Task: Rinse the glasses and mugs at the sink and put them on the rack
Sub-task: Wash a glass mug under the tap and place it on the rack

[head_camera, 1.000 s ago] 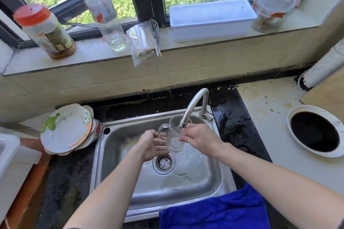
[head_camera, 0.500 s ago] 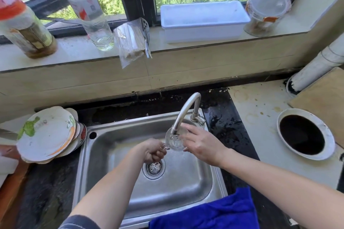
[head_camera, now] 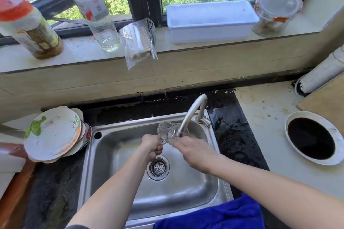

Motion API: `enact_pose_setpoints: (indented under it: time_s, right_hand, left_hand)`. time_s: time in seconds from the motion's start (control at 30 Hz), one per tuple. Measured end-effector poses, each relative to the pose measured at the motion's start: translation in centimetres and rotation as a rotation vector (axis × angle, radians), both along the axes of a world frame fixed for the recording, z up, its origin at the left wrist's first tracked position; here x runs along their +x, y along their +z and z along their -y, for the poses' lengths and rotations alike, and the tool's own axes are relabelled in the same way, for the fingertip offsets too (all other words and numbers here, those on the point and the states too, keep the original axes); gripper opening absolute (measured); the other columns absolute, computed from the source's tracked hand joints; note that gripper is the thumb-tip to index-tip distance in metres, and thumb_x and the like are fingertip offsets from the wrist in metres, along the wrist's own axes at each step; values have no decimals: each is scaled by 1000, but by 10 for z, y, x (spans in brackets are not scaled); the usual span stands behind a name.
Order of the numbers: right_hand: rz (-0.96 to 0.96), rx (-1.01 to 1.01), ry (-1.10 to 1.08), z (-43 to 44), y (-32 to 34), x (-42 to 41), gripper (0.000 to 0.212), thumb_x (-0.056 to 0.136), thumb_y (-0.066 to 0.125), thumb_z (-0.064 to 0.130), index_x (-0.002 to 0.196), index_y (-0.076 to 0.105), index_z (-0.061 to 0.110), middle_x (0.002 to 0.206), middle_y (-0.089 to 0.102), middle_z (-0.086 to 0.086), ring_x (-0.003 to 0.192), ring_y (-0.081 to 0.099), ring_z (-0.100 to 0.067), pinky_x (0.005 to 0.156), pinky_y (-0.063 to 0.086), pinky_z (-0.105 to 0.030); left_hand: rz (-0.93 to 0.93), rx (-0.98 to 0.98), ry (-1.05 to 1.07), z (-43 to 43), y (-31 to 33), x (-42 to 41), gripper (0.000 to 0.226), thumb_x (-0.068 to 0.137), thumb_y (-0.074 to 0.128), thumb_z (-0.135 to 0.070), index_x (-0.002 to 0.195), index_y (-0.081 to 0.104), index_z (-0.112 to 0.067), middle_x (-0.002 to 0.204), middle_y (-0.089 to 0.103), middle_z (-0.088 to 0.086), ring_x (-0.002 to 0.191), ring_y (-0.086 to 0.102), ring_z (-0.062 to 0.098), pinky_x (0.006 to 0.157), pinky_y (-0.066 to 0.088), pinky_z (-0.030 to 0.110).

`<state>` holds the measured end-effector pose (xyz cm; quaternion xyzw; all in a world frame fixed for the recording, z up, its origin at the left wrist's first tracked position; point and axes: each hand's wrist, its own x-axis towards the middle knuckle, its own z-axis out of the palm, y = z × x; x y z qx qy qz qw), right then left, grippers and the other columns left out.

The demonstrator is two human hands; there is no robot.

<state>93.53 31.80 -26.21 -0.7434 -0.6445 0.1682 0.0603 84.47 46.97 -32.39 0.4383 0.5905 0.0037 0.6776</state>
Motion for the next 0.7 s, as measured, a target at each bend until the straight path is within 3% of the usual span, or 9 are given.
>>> enact_pose_setpoints:
  time_s: [0.1,0.2,0.33,0.47,0.6,0.63,0.7]
  right_hand:
    - [128,-95,-64,-14,3,3,58,93,43,3,146,33,21,134,50,-13,117,50,-32,75,43,-38]
    - [107,-153,-77,-27,4,2,50,94,41,7,142,36,19,127,52,-16,111,53,-37,68,38,-36]
    - [35,-158,76,-1,-1,18,53,90,43,3,137,41,25,133,51,-5,114,53,-30,79,45,-41]
    - [93,-92,-61,-17,0,3,41,89,49,3,128,51,15,124,57,-13,113,54,-35,76,45,-42]
    - [22,-54,137,8,-16,12,52,86,47,2,136,49,17,140,52,-6,126,48,-28,84,47,-42]
    - [76,-63,150,9,-19,14,51,85,48,3,134,52,17,139,52,-5,127,48,-26,82,48,-41]
    - [192,-111,110,0,-24,11,38,79,59,7,115,64,18,122,63,-1,113,57,-23,65,47,-35]
  left_hand:
    - [-8,14,-20,5,1,6,41,90,28,11,59,33,-15,53,27,-1,24,21,5,36,16,4]
    - [-15,15,-55,6,6,12,41,91,28,10,58,33,-14,54,27,0,24,21,5,36,16,4]
    - [-43,-17,-64,4,9,4,40,90,27,9,58,35,-13,48,30,1,24,21,5,35,16,4]
    - [-82,-4,-106,11,12,10,36,90,27,9,61,38,-11,48,32,1,23,23,6,36,17,5]
    - [-147,3,-110,-6,15,-3,35,91,25,7,63,37,-10,54,30,1,23,22,6,35,16,6]
    - [-153,12,-124,-4,18,-3,37,91,24,6,61,35,-11,52,30,1,23,22,6,34,15,6]
    - [-125,-6,-164,5,23,-1,40,92,24,4,58,34,-13,46,30,-1,23,22,5,34,14,6]
